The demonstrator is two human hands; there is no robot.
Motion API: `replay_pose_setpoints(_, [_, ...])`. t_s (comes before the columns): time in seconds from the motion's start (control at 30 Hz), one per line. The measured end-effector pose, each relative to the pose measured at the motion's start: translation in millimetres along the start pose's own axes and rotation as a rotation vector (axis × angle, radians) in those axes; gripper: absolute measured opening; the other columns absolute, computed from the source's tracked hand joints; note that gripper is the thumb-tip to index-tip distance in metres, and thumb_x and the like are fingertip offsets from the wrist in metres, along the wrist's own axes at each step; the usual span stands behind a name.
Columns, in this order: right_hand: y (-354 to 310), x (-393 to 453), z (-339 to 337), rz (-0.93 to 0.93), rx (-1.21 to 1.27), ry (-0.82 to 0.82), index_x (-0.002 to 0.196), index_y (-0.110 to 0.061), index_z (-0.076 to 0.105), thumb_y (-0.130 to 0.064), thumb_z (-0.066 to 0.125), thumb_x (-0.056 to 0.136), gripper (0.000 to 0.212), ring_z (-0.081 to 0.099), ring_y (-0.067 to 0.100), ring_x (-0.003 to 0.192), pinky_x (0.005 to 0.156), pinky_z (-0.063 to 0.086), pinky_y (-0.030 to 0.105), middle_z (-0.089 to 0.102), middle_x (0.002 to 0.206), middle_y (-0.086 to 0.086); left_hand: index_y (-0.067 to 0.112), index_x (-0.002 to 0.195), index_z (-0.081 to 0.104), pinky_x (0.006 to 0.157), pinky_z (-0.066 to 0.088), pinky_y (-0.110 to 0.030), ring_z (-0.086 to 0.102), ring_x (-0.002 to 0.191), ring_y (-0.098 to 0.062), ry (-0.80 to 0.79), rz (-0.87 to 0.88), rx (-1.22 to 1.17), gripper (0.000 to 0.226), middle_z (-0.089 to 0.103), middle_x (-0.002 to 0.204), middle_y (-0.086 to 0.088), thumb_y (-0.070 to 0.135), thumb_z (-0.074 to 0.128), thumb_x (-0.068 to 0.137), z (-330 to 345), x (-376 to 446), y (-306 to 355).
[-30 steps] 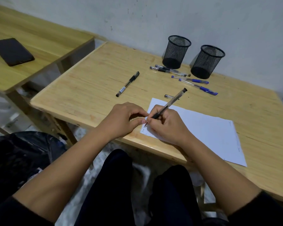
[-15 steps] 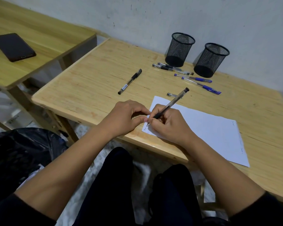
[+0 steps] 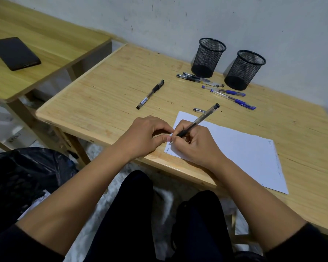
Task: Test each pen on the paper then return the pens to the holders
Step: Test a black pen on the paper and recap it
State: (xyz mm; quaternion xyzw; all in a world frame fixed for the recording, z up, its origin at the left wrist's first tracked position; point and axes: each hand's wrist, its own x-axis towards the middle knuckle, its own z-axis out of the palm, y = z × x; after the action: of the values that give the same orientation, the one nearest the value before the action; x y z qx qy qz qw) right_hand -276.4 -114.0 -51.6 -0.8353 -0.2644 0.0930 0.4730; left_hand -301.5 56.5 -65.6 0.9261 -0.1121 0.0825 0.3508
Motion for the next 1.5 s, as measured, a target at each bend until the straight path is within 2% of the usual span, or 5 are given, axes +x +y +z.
replay_pose_setpoints(0.57, [-3.3, -0.3, 0.3, 0.031, -0.007, 0.043, 0.078, -0.007, 0.065, -0.016, 0.059, 0.083, 0.011, 0.049, 0.005, 0.059, 0.053, 0.038, 0.013, 0.057, 0.066, -0.002, 0.026, 0.102, 0.069, 0.088, 0.043, -0.022, 0.059, 0.099, -0.010, 0.007, -0.007, 0.015, 0.022, 0.071, 0.100, 0.005, 0.029, 0.068, 0.080, 1.3, -0.5, -0.7])
replay_pose_setpoints(0.7, [-7.6, -1.0, -4.5, 0.143, 0.137, 0.160, 0.082, -0.004, 0.062, -0.008, 0.054, 0.085, 0.010, 0.046, 0.015, 0.057, 0.052, 0.039, 0.024, 0.055, 0.067, 0.017, 0.025, 0.102, 0.069, 0.086, 0.042, -0.021, 0.058, 0.097, -0.008, 0.018, -0.032, 0.004, 0.020, 0.070, 0.101, 0.005, 0.024, 0.065, 0.083, 1.1, -0.8, 4.0])
replay_pose_setpoints(1.07, [-19.2, -15.9, -50.1, 0.389, 0.755, 0.495, 0.092, -0.002, 0.062, -0.013, 0.050, 0.093, 0.017, 0.047, 0.006, 0.044, 0.040, 0.035, 0.015, 0.056, 0.062, 0.007, 0.020, 0.124, 0.054, 0.100, 0.036, -0.030, 0.040, 0.125, -0.017, 0.012, 0.004, 0.217, 0.036, 0.055, 0.130, -0.002, 0.026, 0.056, 0.089, 21.9, 86.3, 40.8])
replay_pose_setpoints(1.3, [-7.6, -25.9, -69.1, 0.350, 0.694, 0.572, 0.085, -0.001, 0.061, -0.011, 0.049, 0.092, 0.017, 0.048, 0.012, 0.046, 0.038, 0.036, 0.020, 0.057, 0.060, 0.008, 0.016, 0.083, 0.058, 0.069, 0.043, -0.030, 0.053, 0.098, -0.023, -0.124, 0.100, 0.441, 0.012, 0.059, 0.091, -0.003, 0.022, 0.051, 0.089, 41.0, 117.5, 47.1])
replay_pose_setpoints(1.5, [-1.7, -24.1, -76.1, 0.331, 0.709, 0.628, 0.080, -0.006, 0.056, -0.009, 0.049, 0.093, 0.015, 0.050, 0.011, 0.044, 0.037, 0.036, 0.020, 0.058, 0.060, 0.008, 0.016, 0.103, 0.063, 0.071, 0.048, -0.033, 0.053, 0.091, -0.020, -0.071, 0.100, 0.394, 0.019, 0.061, 0.096, -0.005, 0.023, 0.049, 0.092, 45.8, 118.6, 53.6])
